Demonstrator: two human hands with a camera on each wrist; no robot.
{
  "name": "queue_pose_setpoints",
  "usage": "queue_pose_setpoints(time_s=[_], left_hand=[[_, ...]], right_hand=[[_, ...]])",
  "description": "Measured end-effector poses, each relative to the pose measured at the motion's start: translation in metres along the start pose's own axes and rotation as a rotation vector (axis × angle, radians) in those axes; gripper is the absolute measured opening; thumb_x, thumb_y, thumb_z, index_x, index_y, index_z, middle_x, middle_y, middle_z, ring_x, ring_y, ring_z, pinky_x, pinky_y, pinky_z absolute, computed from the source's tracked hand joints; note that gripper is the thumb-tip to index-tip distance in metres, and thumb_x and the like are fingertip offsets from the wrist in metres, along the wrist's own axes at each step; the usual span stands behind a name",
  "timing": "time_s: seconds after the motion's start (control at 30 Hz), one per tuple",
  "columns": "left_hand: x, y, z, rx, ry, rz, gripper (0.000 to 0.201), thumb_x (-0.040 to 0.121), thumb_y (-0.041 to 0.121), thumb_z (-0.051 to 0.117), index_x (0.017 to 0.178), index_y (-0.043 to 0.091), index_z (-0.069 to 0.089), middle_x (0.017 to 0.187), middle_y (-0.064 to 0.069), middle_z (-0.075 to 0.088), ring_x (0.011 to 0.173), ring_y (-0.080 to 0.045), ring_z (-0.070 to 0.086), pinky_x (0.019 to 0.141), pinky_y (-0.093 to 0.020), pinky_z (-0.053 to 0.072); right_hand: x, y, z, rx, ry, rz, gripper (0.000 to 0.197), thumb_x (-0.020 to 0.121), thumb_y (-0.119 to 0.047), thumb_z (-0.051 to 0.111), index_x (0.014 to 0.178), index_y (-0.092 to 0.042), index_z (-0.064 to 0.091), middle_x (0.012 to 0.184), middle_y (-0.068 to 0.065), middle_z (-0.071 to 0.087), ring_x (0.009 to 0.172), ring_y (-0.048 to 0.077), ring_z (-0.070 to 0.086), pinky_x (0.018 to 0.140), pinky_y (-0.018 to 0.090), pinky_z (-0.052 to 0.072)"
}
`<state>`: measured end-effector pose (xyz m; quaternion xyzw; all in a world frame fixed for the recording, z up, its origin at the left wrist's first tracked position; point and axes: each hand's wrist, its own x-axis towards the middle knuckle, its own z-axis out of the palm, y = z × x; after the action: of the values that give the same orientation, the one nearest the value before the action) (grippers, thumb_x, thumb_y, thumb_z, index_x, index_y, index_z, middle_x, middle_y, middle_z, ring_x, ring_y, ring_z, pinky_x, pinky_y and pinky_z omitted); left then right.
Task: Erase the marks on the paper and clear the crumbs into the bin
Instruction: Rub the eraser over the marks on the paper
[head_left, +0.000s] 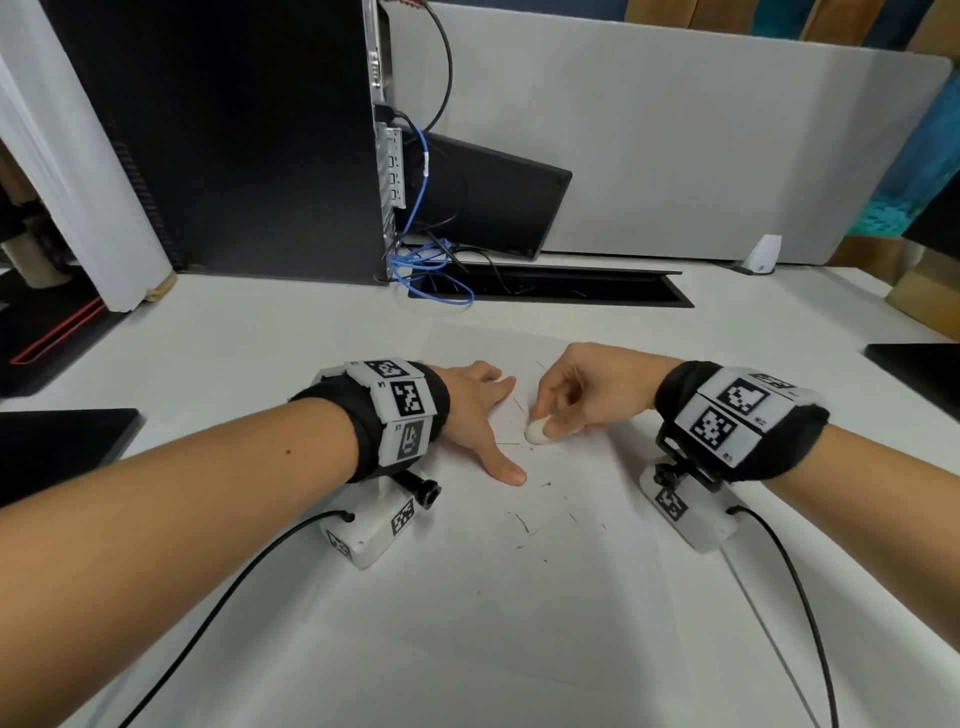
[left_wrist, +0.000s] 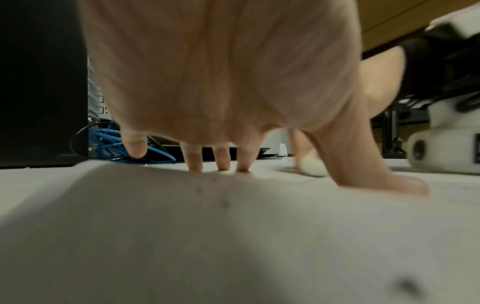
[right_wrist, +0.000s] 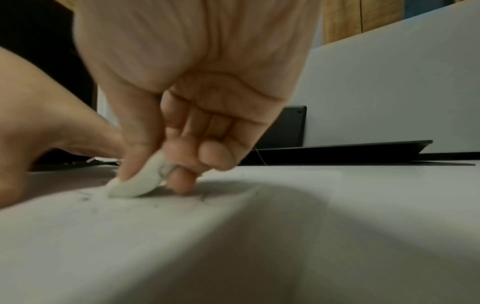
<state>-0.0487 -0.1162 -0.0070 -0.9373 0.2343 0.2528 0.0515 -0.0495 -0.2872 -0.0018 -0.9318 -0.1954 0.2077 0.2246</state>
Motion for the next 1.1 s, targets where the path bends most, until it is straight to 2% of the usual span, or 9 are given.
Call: queue_pose_setpoints(time_s=[0.1,0.27,0.4,0.53,0.63,0.73,0.83,1.0,1.1], left_hand=[[-0.003,0.002,0.001,-0.014,-0.006,0.015,0.111,0.072,0.068,0.06,0.15,0.028,-0.007,0.158,0.011,-0.009,0.146,-0.013,0.004,0.115,-0.044,0.013],[-0.007,0.003,0.002,-0.016,-0.01,0.041,0.112,0.071,0.065,0.064,0.15,0.028,-0.007,0.157,0.013,-0.01,0.146,-0.012,0.006,0.116,-0.039,0.012],[-0.009,0.001,0.006,-0.009,-0.016,0.099,0.115,0.067,0.063,0.069,0.15,0.029,-0.002,0.155,0.017,-0.003,0.143,-0.01,0.016,0.114,-0.037,0.018],[-0.009,-0.002,0.009,-0.066,0.076,0.103,0.109,0.066,0.064,0.07,0.149,0.024,0.011,0.151,0.012,0.016,0.139,-0.013,0.024,0.114,-0.038,0.021],[-0.005,-0.002,0.008,-0.134,0.125,0.093,0.099,0.068,0.062,0.069,0.146,0.027,0.021,0.145,0.01,0.024,0.135,-0.015,0.026,0.112,-0.038,0.024],[-0.002,-0.002,0.006,-0.077,0.089,0.072,0.105,0.067,0.066,0.066,0.149,0.027,0.015,0.151,0.012,0.015,0.138,-0.016,0.02,0.114,-0.041,0.02],[0.002,-0.003,0.005,-0.01,0.047,0.04,0.113,0.064,0.072,0.063,0.15,0.028,0.005,0.154,0.014,0.006,0.141,-0.016,0.014,0.114,-0.047,0.019],[0.001,-0.001,0.002,0.006,0.026,0.036,0.11,0.066,0.072,0.063,0.149,0.03,0.004,0.155,0.013,0.005,0.142,-0.016,0.014,0.113,-0.05,0.019],[0.001,0.0,0.001,0.024,0.019,0.024,0.111,0.065,0.073,0.062,0.15,0.03,0.004,0.155,0.015,0.004,0.141,-0.016,0.015,0.113,-0.05,0.019]], right_hand=[[0.006,-0.001,-0.005,-0.149,0.157,0.03,0.01,0.08,-0.027,0.071,0.083,-0.017,0.07,0.056,-0.009,0.056,0.05,0.005,0.05,0.056,0.017,0.04],[-0.015,-0.01,-0.003,0.001,-0.141,-0.006,0.013,0.08,-0.013,0.071,0.074,-0.024,0.068,0.054,-0.009,0.06,0.045,0.001,0.052,0.048,0.012,0.044],[-0.007,-0.003,-0.021,0.018,0.155,0.011,0.009,0.082,-0.013,0.07,0.09,-0.012,0.068,0.064,0.005,0.062,0.046,0.007,0.055,0.051,0.012,0.047],[0.004,-0.003,-0.016,0.012,0.027,0.036,0.013,0.081,-0.014,0.071,0.092,-0.01,0.067,0.071,0.013,0.063,0.055,0.018,0.057,0.055,0.017,0.05],[0.015,-0.003,-0.007,0.012,0.069,0.038,0.018,0.08,-0.019,0.072,0.093,-0.007,0.068,0.067,0.01,0.064,0.056,0.017,0.058,0.057,0.018,0.049],[0.014,-0.004,-0.005,0.069,0.008,0.019,0.005,0.08,-0.012,0.072,0.078,-0.012,0.068,0.055,-0.002,0.06,0.049,0.011,0.054,0.052,0.019,0.046],[0.005,-0.005,0.0,0.104,-0.129,-0.012,0.013,0.078,-0.012,0.073,0.069,-0.019,0.068,0.058,0.003,0.059,0.052,0.01,0.051,0.053,0.017,0.043],[0.015,-0.003,-0.003,-0.006,0.089,-0.005,0.008,0.079,-0.023,0.073,0.079,-0.015,0.07,0.062,0.005,0.06,0.051,0.012,0.05,0.053,0.014,0.042],[0.01,-0.005,-0.002,0.069,-0.047,-0.026,0.011,0.079,-0.016,0.074,0.07,-0.02,0.068,0.064,0.007,0.059,0.056,0.013,0.051,0.058,0.02,0.044]])
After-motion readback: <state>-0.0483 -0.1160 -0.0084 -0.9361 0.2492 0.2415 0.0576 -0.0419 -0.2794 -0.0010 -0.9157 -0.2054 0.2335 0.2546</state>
